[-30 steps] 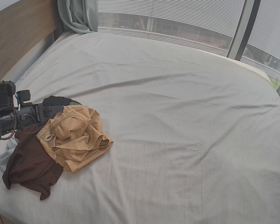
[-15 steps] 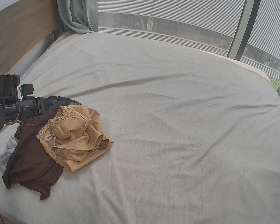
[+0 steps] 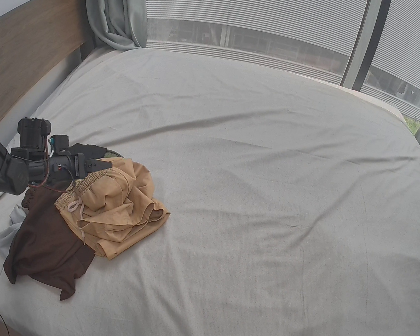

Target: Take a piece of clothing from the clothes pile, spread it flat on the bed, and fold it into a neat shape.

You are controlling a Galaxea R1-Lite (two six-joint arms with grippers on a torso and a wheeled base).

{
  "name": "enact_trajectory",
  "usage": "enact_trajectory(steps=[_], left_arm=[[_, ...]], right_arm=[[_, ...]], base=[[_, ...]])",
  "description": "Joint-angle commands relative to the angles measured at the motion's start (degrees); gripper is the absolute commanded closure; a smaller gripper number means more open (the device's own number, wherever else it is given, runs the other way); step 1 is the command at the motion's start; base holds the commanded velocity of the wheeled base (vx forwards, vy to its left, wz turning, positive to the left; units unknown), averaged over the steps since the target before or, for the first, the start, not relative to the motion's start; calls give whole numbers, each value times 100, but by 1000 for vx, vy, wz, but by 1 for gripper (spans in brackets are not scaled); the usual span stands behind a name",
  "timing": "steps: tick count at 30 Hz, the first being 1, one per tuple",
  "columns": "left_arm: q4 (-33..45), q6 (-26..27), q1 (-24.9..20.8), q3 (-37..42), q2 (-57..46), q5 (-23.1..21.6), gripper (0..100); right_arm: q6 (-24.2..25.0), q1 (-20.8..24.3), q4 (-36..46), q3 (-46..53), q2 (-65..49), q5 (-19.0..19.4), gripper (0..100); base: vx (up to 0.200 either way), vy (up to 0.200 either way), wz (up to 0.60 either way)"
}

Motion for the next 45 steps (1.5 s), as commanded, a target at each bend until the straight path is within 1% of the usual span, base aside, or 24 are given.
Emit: enact_trajectory(steps=[1, 5, 10, 12, 17, 18, 19, 20, 27, 30, 35, 40, 45], left_arm=[[13, -3, -226, 36, 123, -12, 0], [66, 5, -366, 151, 88, -20, 0], [66, 5, -402, 300, -35, -20, 0], [83, 14, -402, 432, -237, -38, 0], [145, 5, -393, 704, -528, -565, 0], [145, 5, -393, 713, -536, -592, 0], [198, 5, -393, 722, -554, -759, 0], [206, -3, -402, 687, -519, -785, 0], [224, -21, -507, 221, -88, -715, 0], [171, -12, -604, 63, 132, -486, 0], [171, -12, -656, 28, 176, -381, 0], [92, -12, -674, -122, 307, -152, 0], [83, -12, -718, -139, 387, -91, 0]], right_arm=[[-2, 0, -1, 101, -75, 1, 0], [-2, 0, -1, 101, -75, 10, 0], [-2, 0, -1, 101, -75, 1, 0], [-2, 0, -1, 101, -75, 1, 0], [-2, 0, -1, 101, -75, 1, 0], [-2, 0, -1, 101, -75, 1, 0], [-2, 0, -1, 101, -75, 1, 0], [-2, 0, -1, 101, -75, 1, 0], [-2, 0, -1, 101, -75, 1, 0], [-2, 0, -1, 101, -75, 1, 0], [-2, 0, -1, 101, -75, 1, 0], [-2, 0, -1, 101, -75, 1, 0], [7, 0, -1, 101, -75, 1, 0]], base=[[0, 0, 0], [0, 0, 0], [0, 0, 0], [0, 0, 0], [0, 0, 0], [0, 0, 0], [0, 0, 0], [0, 0, 0], [0, 0, 0], [0, 0, 0], [0, 0, 0], [0, 0, 0], [0, 0, 0]])
